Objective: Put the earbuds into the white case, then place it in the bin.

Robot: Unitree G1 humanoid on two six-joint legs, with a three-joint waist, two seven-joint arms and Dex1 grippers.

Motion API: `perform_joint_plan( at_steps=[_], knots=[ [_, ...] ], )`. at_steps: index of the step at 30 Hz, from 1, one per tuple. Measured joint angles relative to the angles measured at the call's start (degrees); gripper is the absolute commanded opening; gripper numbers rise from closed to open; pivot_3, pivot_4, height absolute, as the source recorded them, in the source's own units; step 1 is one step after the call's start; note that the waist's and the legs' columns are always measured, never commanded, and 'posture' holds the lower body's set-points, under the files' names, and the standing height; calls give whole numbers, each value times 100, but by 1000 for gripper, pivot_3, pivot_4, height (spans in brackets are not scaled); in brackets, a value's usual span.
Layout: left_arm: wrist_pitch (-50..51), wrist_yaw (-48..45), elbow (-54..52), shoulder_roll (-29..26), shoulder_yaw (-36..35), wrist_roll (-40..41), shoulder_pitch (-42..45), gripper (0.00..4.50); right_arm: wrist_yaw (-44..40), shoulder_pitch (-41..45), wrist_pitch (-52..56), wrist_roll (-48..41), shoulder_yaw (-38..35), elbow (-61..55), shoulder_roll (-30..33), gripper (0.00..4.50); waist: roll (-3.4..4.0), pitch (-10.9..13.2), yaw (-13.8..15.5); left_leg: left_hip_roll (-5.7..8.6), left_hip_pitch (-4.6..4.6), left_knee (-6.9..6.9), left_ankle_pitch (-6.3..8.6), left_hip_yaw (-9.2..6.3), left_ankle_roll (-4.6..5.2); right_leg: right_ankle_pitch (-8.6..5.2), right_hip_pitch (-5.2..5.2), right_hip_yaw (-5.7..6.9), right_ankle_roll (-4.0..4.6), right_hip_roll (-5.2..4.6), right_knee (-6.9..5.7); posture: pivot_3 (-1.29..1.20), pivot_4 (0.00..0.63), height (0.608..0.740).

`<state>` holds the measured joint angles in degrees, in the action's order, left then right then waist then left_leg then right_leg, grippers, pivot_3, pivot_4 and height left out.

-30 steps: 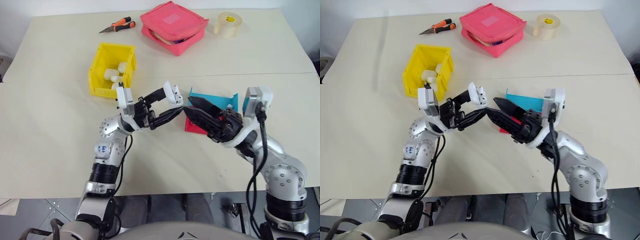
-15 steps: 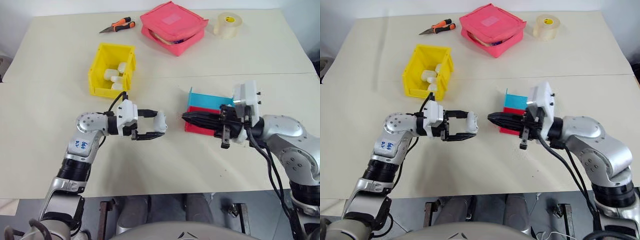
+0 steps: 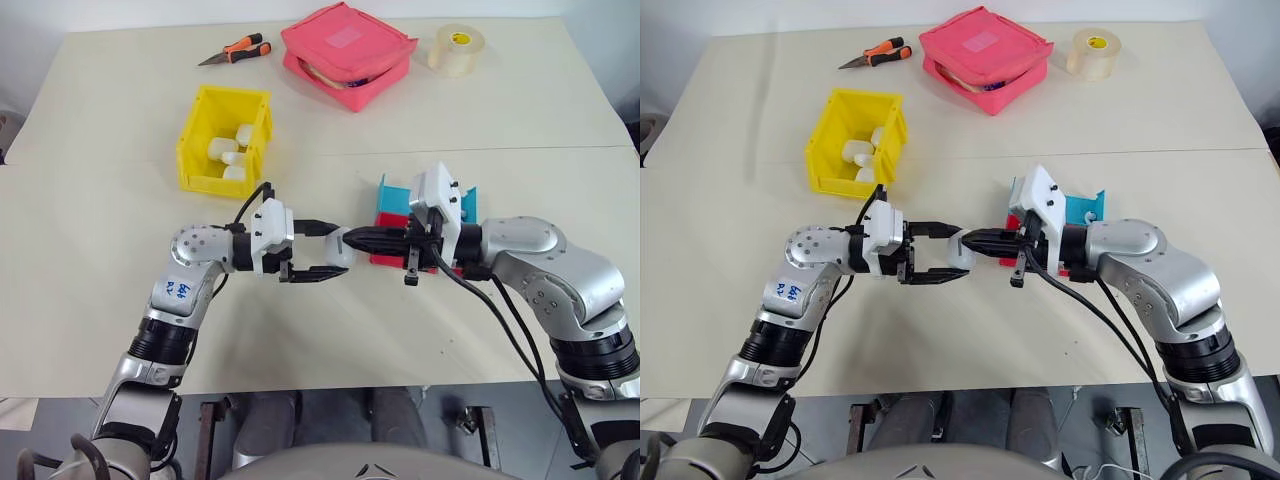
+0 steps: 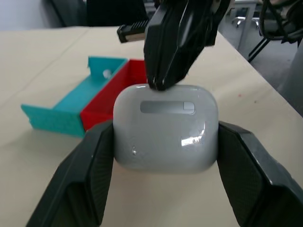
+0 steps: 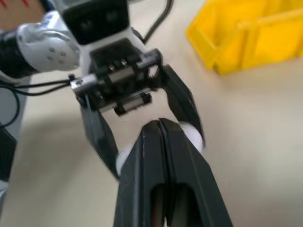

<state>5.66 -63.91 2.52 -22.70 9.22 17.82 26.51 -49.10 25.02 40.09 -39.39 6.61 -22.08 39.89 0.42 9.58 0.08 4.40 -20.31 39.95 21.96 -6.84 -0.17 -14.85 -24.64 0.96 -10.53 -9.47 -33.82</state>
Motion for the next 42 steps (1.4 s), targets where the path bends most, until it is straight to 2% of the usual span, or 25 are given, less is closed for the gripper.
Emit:
perform_joint_plan(
  at_steps=[3,5,8,13,17,18,23,27,30,34,41,42],
  knots=[
    [-55,-2,-85,26,-104,168,-24,2800,-28,-482,-77,147,-220,23,115,34,-1,0,8,-1,-1,1,0,0,0,0,0,1,0,0,0,0,150,740],
    [-47,-8,-248,6,-260,367,-116,2800,-28,-882,-357,237,-447,20,103,386,0,0,5,-1,-1,-1,0,2,0,0,-1,-1,0,0,-1,0,150,740],
    [23,13,-491,-99,-541,664,-500,2800,-36,-1498,-1010,250,-1035,-64,-109,1292,0,0,-16,-3,4,-7,0,7,0,0,-2,-6,0,0,0,0,150,740],
    [87,531,-719,-334,-1103,672,-1191,2800,-35,-1956,-1921,447,-1427,-408,-414,2957,1,0,-13,-6,10,-9,1,11,-2,0,-1,-9,0,2,-1,0,150,740],
    [32,1519,-905,-156,-1821,661,-1633,2800,-5,-2078,-2503,770,-1473,-478,-478,4319,-1,0,30,-4,9,-2,1,7,-2,0,4,-10,0,1,-1,0,150,740],
    [108,1954,-1062,-10,-2031,663,-1701,2800,22,-2069,-2607,795,-1477,-483,-530,4486,-1,0,56,-4,9,-1,1,8,-2,0,5,-10,-1,2,1,0,150,740],
    [813,3598,-1570,414,-2643,746,-1825,2800,147,-1971,-2773,881,-1469,-508,-614,4486,-1,0,118,-4,10,2,2,10,-2,1,5,-14,-2,2,-2,0,150,740],
    [1324,4337,-1299,257,-2933,752,-1277,2800,196,-1912,-2787,906,-1431,-559,-615,4486,-3,1,148,-2,10,4,2,7,-2,1,8,-10,-1,2,-3,0,150,740],
    [1527,4379,-592,-109,-2939,716,-403,2800,217,-1873,-2781,905,-1408,-613,-615,4486,-3,1,144,1,10,4,2,6,-2,1,8,-9,-1,2,-2,0,150,740],
    [1467,4305,519,-241,-2711,527,686,2800,285,-1861,-2759,905,-1380,-708,-617,4486,-3,1,115,3,11,-1,3,7,-1,1,7,-8,-2,2,-2,0,150,740],
    [1253,4145,2075,-241,-2167,31,1611,2800,485,-1880,-2713,907,-1343,-838,-626,4486,-5,2,32,1,10,-7,3,12,-1,1,2,3,-2,2,-3,0,150,740],
    [1217,4137,2243,-241,-2157,-8,1690,3149,508,-1883,-2705,907,-1323,-879,-626,4499,-5,3,9,0,9,-7,3,12,-1,1,2,4,-2,2,-3,0,150,740]
  ],
)
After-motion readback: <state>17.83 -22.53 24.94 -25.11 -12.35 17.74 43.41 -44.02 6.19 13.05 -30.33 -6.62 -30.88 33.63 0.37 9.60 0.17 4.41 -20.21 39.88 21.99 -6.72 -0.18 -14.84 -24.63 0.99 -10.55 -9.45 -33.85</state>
